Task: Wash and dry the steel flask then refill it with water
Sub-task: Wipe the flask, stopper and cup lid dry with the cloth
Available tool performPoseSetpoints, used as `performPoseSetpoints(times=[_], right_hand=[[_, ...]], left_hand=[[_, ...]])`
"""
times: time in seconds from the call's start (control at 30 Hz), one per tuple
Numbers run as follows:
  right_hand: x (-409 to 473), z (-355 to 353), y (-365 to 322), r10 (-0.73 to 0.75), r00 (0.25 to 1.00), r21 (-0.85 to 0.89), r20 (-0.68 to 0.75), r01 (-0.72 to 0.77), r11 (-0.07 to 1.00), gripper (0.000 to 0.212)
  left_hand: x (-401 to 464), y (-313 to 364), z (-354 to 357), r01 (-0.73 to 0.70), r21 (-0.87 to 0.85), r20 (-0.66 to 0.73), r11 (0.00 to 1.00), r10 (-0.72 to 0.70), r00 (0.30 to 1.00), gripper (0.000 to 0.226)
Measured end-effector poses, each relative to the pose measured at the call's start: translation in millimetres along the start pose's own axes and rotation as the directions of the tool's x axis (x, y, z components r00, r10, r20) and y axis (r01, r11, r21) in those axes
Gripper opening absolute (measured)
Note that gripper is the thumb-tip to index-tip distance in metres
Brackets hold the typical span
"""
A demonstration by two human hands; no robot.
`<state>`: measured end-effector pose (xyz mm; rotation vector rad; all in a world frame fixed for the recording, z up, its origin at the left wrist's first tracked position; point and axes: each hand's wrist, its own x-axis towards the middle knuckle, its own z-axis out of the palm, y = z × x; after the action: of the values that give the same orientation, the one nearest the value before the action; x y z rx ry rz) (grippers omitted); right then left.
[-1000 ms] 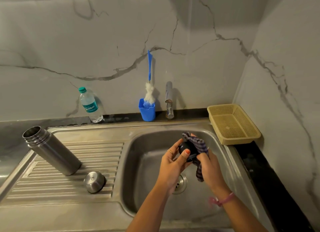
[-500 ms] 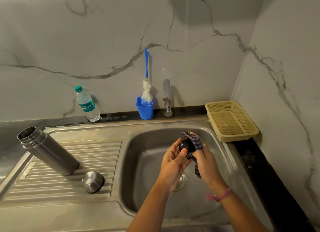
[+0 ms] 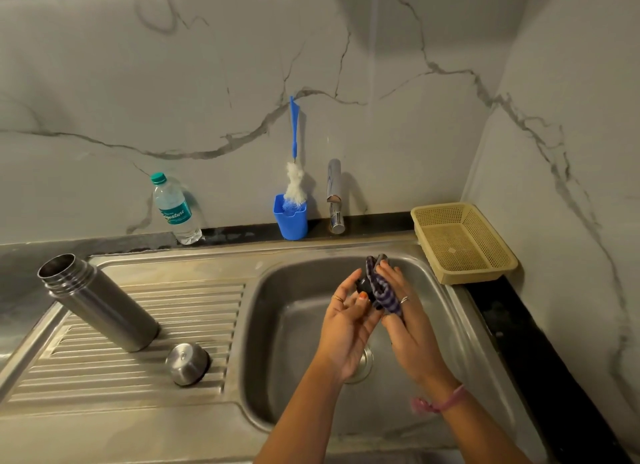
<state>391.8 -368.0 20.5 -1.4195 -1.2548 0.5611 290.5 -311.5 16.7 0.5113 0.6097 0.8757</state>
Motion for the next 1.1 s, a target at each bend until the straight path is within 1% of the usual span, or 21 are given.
performPoseSetpoints(times=[0.07,0.13,0.2,0.3,0.37,0.43,0.5,0.53,0.6,0.63,0.67,0.7,0.77,0.83,0.87,0.9,0.93,0.97,1.0,1.07,1.1], right_hand=[[-2.6,0.3,4.1,-0.011,1.0,0.008,0.02,0.011,1.0,0.063],[-4.9,0.1,1.7,0.007,0.999,0.076,0.042,-0.01,0.997,0.061],[-4.0,-0.9,0.5,0.11,0.992,0.205,0.058,-0.119,0.971,0.052],[5.5,-6.3,3.6,0.315,0.949,0.38,0.017,-0.297,0.876,0.025],[7.5,-7.7,0.2,0.292,0.956,0.353,0.003,-0.275,0.894,0.03],[5.9,-3.3,-7.7,0.158,0.987,0.216,0.003,-0.155,0.964,0.047],[1.6,-1.2,-8.9,0.044,0.998,0.069,0.033,-0.046,0.997,0.055],[1.7,-3.4,-7.5,0.042,0.998,0.063,0.037,-0.044,0.997,0.052],[7.1,-8.7,-10.2,0.153,0.988,0.139,-0.002,-0.152,0.979,0.029],[10.5,-10.8,-7.6,0.214,0.977,0.197,-0.021,-0.206,0.959,0.028],[13.1,-10.3,-5.2,0.253,0.967,0.201,-0.029,-0.242,0.949,0.034],[12.7,-10.4,-6.3,0.261,0.965,0.193,-0.023,-0.252,0.948,0.035],[6.6,-9.1,-11.3,0.169,0.985,0.167,0.022,-0.17,0.971,0.029],[1.6,-6.8,-15.2,0.164,0.986,0.134,0.041,-0.168,0.977,0.049],[2.0,-8.2,-11.9,0.196,0.979,0.171,0.047,-0.202,0.964,0.044],[4.3,-10.1,-13.3,0.226,0.974,0.187,0.022,-0.226,0.956,0.03],[7.6,-12.1,-10.1,0.26,0.966,0.178,-0.005,-0.255,0.951,0.026],[11.4,-13.1,-11.5,0.325,0.946,0.2,-0.017,-0.315,0.928,0.028],[14.3,-13.1,-12.3,0.348,0.937,0.175,-0.015,-0.341,0.924,0.027],[15.6,-10.4,-14.8,0.278,0.96,0.148,-0.023,-0.272,0.951,0.018],[13.9,-6.6,-16.3,0.233,0.972,0.138,-0.024,-0.227,0.964,0.024]], left_hand=[[-2.0,-0.8,5.0,-0.01,0.03,0.001,1.0,0.01,1.0,0.042],[-2.4,-3.4,7.0,-0.033,0.07,-0.022,0.997,0.035,0.999,0.047],[-1.6,-4.1,3.8,-0.048,0.078,-0.037,0.996,0.051,0.998,0.044],[-2.5,-4.2,1.1,-0.03,0.085,-0.017,0.996,0.032,0.999,0.042],[-2.5,-3.8,2.3,-0.017,0.09,-0.025,0.996,0.019,1.0,0.044],[-0.4,-1.3,2.3,-0.02,0.073,-0.031,0.997,0.023,0.999,0.042],[0.8,3.0,1.7,-0.02,0.071,-0.022,0.997,0.022,1.0,0.04],[0.5,4.9,1.3,-0.02,0.078,-0.01,0.997,0.02,1.0,0.041],[-1.7,6.5,1.5,-0.015,0.105,0.021,0.994,0.013,1.0,0.045],[-3.2,6.2,2.2,-0.011,0.117,0.035,0.993,0.007,0.999,0.046],[-4.1,5.7,3.2,-0.008,0.123,0.036,0.992,0.003,0.999,0.047],[-4.1,5.5,3.6,-0.009,0.12,0.032,0.993,0.005,0.999,0.048],[-2.6,7.0,3.7,-0.021,0.101,0.012,0.995,0.02,1.0,0.047],[-2.1,9.1,4.0,-0.021,0.088,-0.005,0.996,0.022,1.0,0.041],[-2.4,9.2,4.2,-0.013,0.08,-0.006,0.997,0.013,1.0,0.039],[-3.3,8.9,5.2,-0.002,0.073,0.0,0.997,0.002,1.0,0.038],[-4.7,8.1,6.4,0.01,0.068,0.011,0.998,-0.011,1.0,0.037],[-6.2,7.5,8.3,0.019,0.064,0.025,0.998,-0.02,0.999,0.036],[-6.2,6.9,9.9,0.023,0.06,0.03,0.998,-0.024,0.999,0.036],[-3.1,7.3,11.5,0.019,0.048,0.003,0.999,-0.019,1.0,0.035],[-0.3,8.4,11.7,0.014,0.052,-0.017,0.999,-0.014,1.0,0.035]])
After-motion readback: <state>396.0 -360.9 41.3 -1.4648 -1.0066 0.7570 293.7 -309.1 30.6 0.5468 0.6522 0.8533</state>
